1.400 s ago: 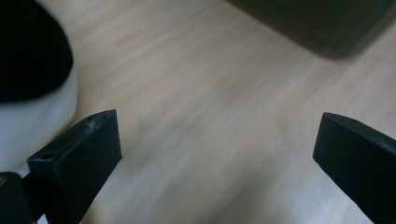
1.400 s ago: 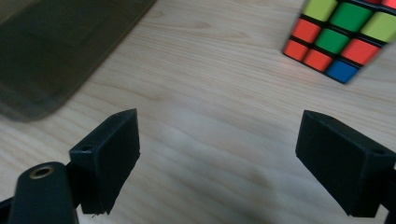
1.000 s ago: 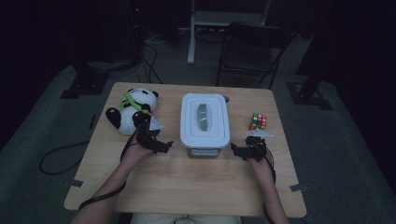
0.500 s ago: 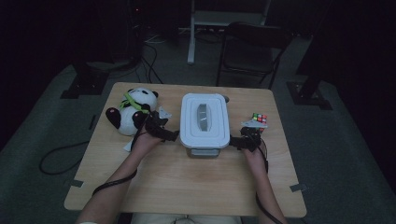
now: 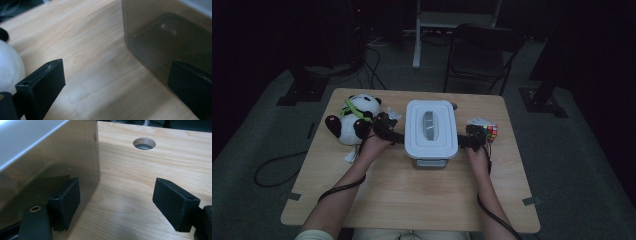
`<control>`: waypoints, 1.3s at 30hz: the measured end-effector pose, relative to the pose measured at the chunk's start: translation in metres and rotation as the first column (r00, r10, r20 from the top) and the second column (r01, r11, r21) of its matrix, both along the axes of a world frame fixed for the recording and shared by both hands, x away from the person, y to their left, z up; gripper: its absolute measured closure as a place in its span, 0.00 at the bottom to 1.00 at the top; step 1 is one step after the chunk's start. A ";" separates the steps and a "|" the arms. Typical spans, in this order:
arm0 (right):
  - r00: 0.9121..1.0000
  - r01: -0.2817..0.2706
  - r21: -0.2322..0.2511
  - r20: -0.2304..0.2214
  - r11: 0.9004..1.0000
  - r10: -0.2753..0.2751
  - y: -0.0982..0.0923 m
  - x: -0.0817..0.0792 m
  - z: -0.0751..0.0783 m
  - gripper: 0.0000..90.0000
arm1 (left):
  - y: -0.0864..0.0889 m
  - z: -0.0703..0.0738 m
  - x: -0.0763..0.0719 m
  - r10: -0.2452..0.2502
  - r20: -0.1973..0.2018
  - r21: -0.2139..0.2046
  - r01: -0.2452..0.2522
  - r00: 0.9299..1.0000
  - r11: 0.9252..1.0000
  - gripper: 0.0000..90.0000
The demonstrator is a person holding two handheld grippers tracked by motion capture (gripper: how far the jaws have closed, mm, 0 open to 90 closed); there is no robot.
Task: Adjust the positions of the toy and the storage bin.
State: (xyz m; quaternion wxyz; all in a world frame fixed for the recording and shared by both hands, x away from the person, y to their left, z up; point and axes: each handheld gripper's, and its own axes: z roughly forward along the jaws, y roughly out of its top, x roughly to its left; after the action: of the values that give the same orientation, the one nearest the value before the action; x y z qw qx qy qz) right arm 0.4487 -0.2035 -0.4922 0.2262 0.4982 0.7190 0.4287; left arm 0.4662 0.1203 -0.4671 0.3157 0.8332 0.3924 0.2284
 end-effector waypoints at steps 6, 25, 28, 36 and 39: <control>0.999 -0.035 0.006 -0.012 0.999 0.035 -0.001 0.000 0.001 0.29 | -0.003 0.005 -0.001 -0.007 -0.012 0.005 0.007 1.000 1.000 0.02; 0.994 -0.093 0.018 -0.054 0.995 0.094 -0.001 -0.038 0.003 0.31 | 0.000 0.007 -0.039 -0.054 -0.020 0.022 0.054 0.998 0.998 0.02; 0.993 -0.101 0.027 -0.056 0.994 0.103 -0.001 -0.045 0.003 0.32 | 0.001 0.007 -0.045 -0.063 -0.021 0.026 0.064 0.998 0.998 0.02; 0.989 -0.136 0.027 -0.060 0.990 0.137 0.001 -0.066 0.003 0.32 | 0.003 0.007 -0.061 -0.059 -0.010 0.039 0.059 0.998 0.998 0.02; 0.988 -0.145 0.014 -0.056 0.989 0.146 0.002 -0.073 0.004 0.32 | 0.003 0.007 -0.068 -0.067 -0.011 0.051 0.068 0.998 0.996 0.02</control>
State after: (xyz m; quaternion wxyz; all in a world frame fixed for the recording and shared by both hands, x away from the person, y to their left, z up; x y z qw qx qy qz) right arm 0.3756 -0.2016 -0.4885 0.1712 0.4575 0.7575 0.4330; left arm 0.3984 0.1229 -0.4605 0.2999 0.8549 0.3596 0.2235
